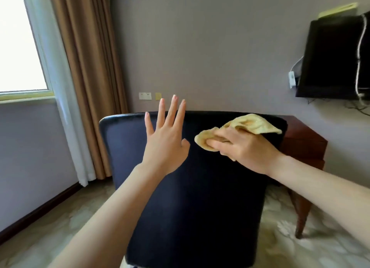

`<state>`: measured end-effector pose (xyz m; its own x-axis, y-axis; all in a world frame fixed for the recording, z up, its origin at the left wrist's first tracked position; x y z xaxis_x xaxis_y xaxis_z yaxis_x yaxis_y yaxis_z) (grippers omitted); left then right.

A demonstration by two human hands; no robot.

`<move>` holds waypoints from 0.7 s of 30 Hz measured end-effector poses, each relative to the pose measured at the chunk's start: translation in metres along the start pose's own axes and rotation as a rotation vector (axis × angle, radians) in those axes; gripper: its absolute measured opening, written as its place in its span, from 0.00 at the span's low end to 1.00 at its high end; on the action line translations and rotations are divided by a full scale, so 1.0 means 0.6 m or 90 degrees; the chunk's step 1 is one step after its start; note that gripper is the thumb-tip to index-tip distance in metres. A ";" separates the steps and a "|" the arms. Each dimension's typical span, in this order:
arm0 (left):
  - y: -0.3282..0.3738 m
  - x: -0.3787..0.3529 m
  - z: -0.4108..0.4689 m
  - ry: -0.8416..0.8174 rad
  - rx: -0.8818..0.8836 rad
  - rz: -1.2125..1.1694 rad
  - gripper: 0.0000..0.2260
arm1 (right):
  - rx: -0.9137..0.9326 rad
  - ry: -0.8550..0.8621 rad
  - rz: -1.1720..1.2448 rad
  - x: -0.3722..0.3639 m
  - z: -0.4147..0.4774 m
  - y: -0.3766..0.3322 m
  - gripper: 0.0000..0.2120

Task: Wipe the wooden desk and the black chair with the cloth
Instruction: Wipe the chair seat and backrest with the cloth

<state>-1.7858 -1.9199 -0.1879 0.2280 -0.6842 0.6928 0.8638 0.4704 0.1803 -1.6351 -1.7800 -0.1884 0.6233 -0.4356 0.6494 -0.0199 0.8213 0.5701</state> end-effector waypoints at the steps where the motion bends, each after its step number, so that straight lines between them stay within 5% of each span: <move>1: 0.008 0.000 0.009 -0.010 -0.009 0.000 0.36 | -0.037 0.069 -0.004 0.015 -0.004 0.013 0.15; 7: 0.058 -0.019 0.039 -0.025 -0.052 -0.082 0.23 | -0.199 0.216 -0.046 0.052 -0.010 0.044 0.13; 13: 0.072 -0.042 0.041 0.135 -0.048 -0.052 0.17 | -0.382 0.321 0.060 0.007 -0.022 0.073 0.13; 21: 0.087 -0.082 0.054 0.193 0.066 -0.102 0.12 | -0.419 0.292 0.265 -0.013 -0.037 0.137 0.14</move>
<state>-1.7663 -1.8434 -0.1901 0.2298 -0.8809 0.4137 0.8528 0.3871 0.3505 -1.6242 -1.7006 -0.1579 0.9189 0.0187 0.3940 0.0489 0.9858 -0.1608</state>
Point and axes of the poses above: each hand's wrist, its own z-axis towards the middle knuckle, its own x-axis out of the back of the hand, y = z × x, the point moved 1 cm from there along z, towards the middle knuckle, and after that the axes turned 8 degrees about x, right-handed, at the moved point
